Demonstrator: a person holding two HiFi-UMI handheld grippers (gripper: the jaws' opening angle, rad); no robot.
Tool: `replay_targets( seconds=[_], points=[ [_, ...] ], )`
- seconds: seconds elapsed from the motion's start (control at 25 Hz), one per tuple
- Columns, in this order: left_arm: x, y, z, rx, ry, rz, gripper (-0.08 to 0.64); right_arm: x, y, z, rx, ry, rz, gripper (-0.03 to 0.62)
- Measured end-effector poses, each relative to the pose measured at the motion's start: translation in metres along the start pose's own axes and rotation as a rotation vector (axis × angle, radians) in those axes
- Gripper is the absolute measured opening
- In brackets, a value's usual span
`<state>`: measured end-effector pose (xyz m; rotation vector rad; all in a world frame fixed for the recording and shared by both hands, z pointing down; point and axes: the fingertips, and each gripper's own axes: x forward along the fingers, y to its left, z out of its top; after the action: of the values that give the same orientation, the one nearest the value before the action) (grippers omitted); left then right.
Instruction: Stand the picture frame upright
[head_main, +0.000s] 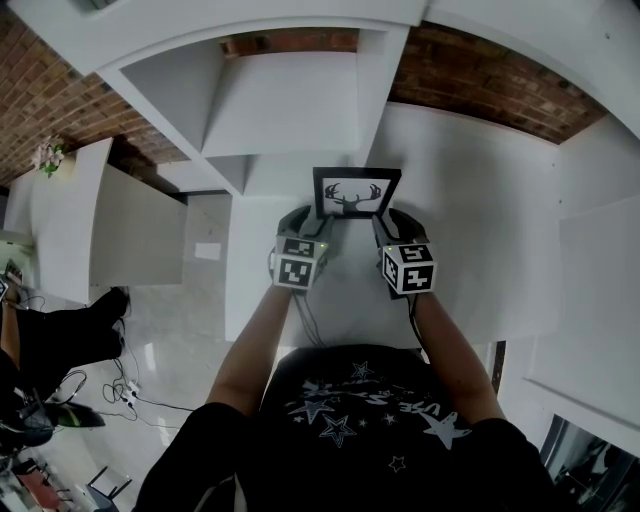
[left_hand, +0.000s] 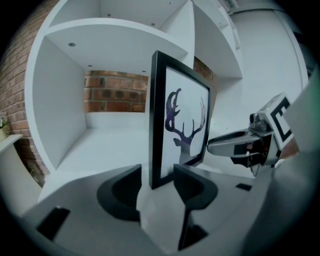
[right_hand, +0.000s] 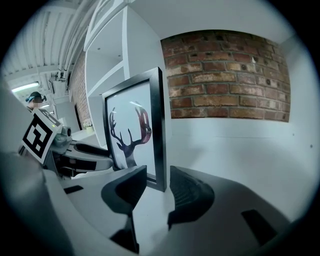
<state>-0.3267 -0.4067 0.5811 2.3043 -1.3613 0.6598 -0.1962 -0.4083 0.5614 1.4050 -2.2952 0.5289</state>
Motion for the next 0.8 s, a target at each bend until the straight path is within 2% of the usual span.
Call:
replay_targets(
  seconds=[0.44,0.8],
  points=[
    [-0.017,-0.013,0.001,-0.078,-0.019,0.011,0.262,-0.012,0.001,-0.005,0.023,0.002,0.051,0.259],
    [-0.041,-0.027,-0.001,-0.158,-0.064,0.099,0.275,-0.035,-0.008,-0.001,-0.018,-0.023,0.106,0.267]
  ],
)
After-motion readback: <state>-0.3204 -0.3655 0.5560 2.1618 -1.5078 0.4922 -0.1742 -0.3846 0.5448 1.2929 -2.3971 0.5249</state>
